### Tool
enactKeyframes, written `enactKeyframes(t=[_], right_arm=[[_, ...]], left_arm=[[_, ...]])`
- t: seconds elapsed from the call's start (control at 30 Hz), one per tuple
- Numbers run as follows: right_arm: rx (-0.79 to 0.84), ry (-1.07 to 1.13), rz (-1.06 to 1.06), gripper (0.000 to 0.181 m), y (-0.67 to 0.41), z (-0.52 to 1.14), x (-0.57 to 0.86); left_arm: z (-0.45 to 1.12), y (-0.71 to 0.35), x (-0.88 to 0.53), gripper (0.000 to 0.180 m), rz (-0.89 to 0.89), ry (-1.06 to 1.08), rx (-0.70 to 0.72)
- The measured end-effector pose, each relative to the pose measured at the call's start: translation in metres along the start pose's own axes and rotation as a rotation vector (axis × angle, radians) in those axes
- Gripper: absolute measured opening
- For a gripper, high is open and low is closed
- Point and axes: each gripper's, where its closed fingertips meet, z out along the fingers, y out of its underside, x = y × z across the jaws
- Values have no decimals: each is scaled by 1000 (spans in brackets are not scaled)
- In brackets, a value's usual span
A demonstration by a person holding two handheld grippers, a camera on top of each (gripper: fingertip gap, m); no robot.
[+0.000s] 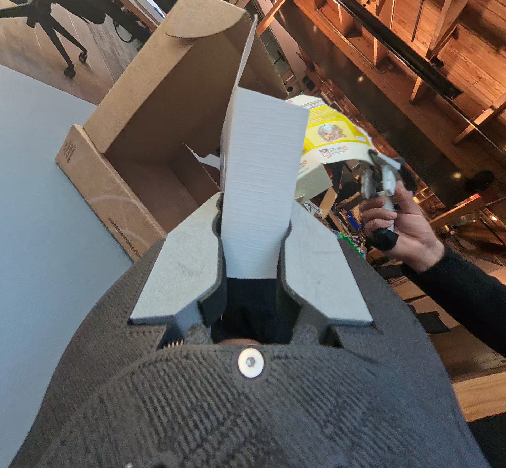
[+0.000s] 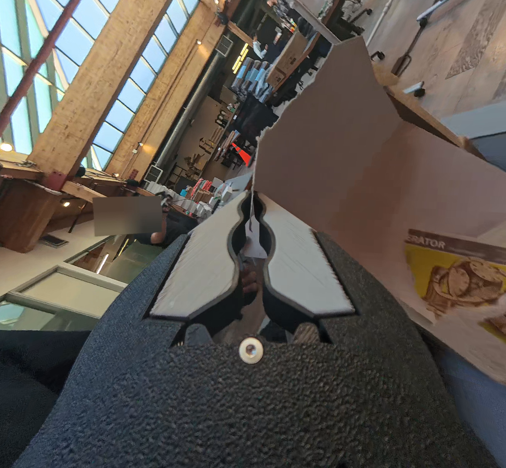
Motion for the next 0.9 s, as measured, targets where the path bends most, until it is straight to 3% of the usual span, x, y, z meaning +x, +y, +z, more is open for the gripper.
enactKeyframes(t=[0.13,0.23,0.33,0.47,0.57,0.67,0.9], right_arm=[[-88,190,39,7,24,-14,60],[-155,227,1,47,44,-27,74],[-313,255,-228,62,70,-39,76],[-691,454,-632,62,115,-49,115],[-925,548,-858,54,141,-36,149],[-1051,644,-974,10,152,-27,176],[-1000,711,-1153,0,134,-44,143]], left_arm=[[-4,2,-7,38,-6,-22,-3],[-7,9,-12,37,-27,-21,-20],[-12,14,-19,37,-72,-31,-22],[-14,19,-22,37,-81,-44,-48],[-14,20,-20,37,-84,-43,-56],[-13,22,-20,38,-89,-55,-65],[-21,25,11,38,95,-68,-148]])
